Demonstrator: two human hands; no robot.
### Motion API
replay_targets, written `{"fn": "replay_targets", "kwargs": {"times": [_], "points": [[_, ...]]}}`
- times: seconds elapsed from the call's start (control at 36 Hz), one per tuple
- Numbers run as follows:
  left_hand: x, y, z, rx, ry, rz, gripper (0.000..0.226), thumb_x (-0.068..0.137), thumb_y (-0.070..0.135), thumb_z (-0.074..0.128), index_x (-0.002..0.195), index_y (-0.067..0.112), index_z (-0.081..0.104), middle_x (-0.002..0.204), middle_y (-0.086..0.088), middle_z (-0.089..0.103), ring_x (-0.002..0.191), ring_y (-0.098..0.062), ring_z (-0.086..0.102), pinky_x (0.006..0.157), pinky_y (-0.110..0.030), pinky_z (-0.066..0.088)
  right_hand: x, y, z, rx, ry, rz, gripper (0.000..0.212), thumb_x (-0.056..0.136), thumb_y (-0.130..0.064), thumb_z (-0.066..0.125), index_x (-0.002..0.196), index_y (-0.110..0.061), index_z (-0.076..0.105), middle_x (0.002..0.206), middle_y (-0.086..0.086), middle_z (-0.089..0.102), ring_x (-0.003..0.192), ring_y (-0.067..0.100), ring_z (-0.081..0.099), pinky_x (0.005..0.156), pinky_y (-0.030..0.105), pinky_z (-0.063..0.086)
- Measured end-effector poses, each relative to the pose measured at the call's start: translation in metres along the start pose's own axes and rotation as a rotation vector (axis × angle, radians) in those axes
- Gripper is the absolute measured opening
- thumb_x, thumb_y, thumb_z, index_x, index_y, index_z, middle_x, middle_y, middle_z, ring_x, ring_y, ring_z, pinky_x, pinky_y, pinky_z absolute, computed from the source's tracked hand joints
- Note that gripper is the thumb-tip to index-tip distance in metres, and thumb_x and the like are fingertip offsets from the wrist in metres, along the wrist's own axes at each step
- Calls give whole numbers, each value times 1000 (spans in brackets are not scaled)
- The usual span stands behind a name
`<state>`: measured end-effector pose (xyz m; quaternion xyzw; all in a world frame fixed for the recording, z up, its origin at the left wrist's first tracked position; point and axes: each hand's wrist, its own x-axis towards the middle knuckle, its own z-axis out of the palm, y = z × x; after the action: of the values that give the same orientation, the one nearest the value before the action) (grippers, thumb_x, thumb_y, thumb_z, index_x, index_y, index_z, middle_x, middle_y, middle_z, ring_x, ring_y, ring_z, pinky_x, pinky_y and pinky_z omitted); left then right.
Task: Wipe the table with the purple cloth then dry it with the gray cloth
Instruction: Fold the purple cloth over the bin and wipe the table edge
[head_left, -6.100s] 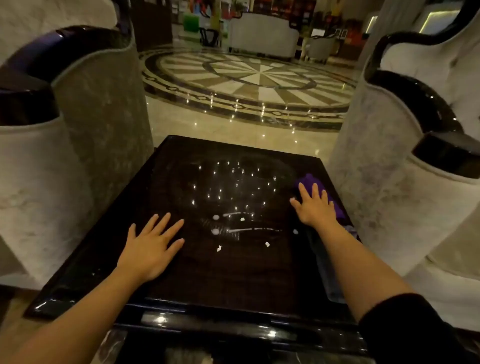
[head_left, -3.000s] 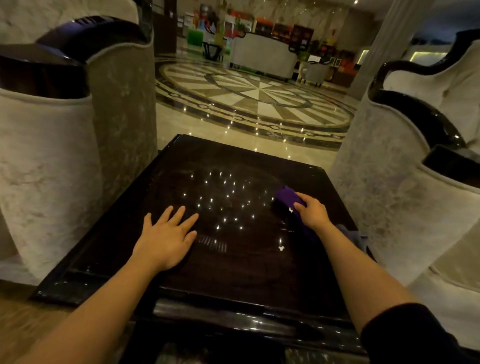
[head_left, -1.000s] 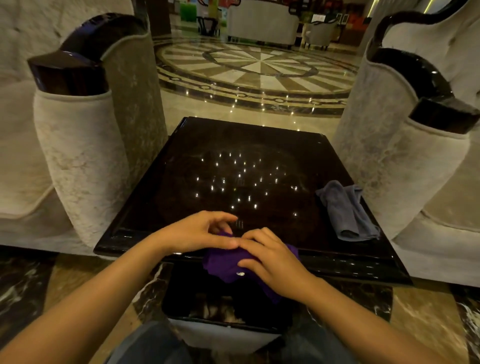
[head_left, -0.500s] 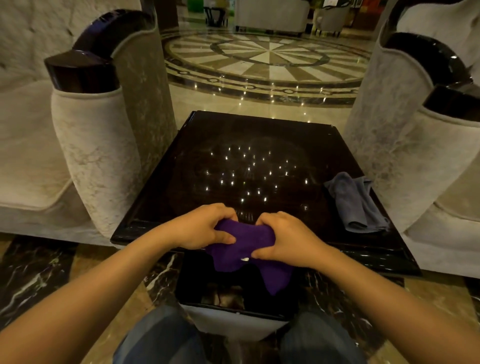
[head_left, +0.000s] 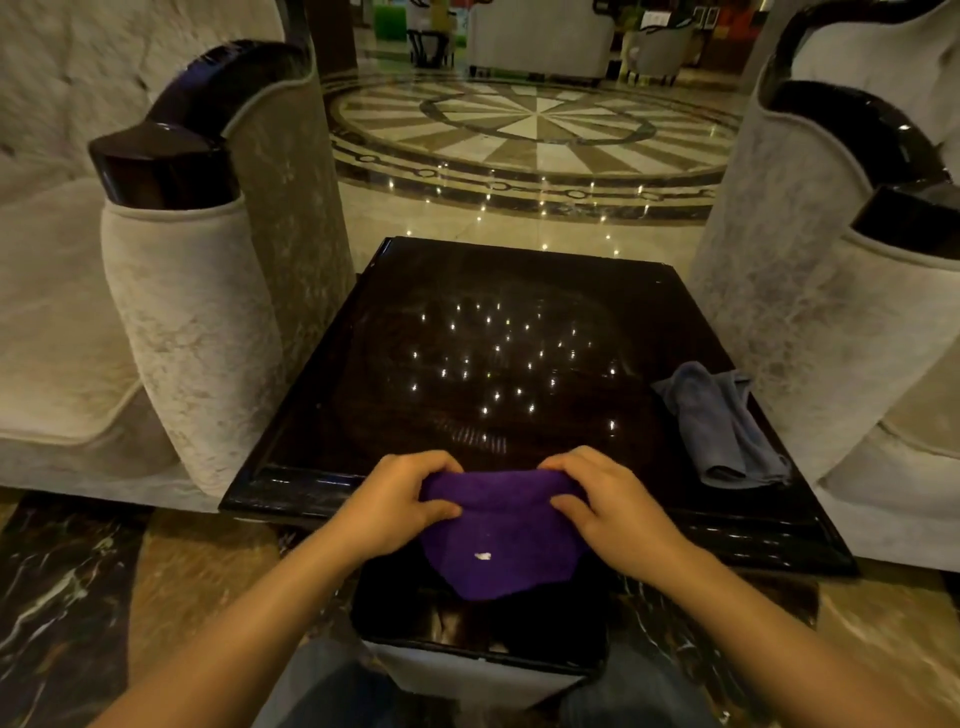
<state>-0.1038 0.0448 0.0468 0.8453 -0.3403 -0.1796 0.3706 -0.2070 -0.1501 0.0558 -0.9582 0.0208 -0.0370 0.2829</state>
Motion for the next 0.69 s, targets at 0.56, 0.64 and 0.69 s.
{"fn": "replay_targets", "kwargs": {"times": [0.56,0.64,0.69], "points": [[-4,6,19,-33,190,195,26,72,8,73,95,17,67,87,22,58,85,7,56,76,-3,42,-23,1,-7,-115,176,-40,26,86,-9,56,111,-15,57,106,2,60,99,16,54,83,21,37],[-5,9,20,-50,198,203,25,72,7,73,94,18,68,86,24,58,85,6,58,76,-4,43,-29,3,-7,-136,171,-46,25,84,-8,58,108,-15,59,104,2,61,97,15,55,78,17,33],[-4,9,22,-47,182,191,25,72,7,72,94,19,67,87,21,59,87,3,59,76,-6,44,-30,3,-7,-126,183,-38,25,83,-7,58,107,-15,59,103,2,62,97,16,55,80,19,33]]}}
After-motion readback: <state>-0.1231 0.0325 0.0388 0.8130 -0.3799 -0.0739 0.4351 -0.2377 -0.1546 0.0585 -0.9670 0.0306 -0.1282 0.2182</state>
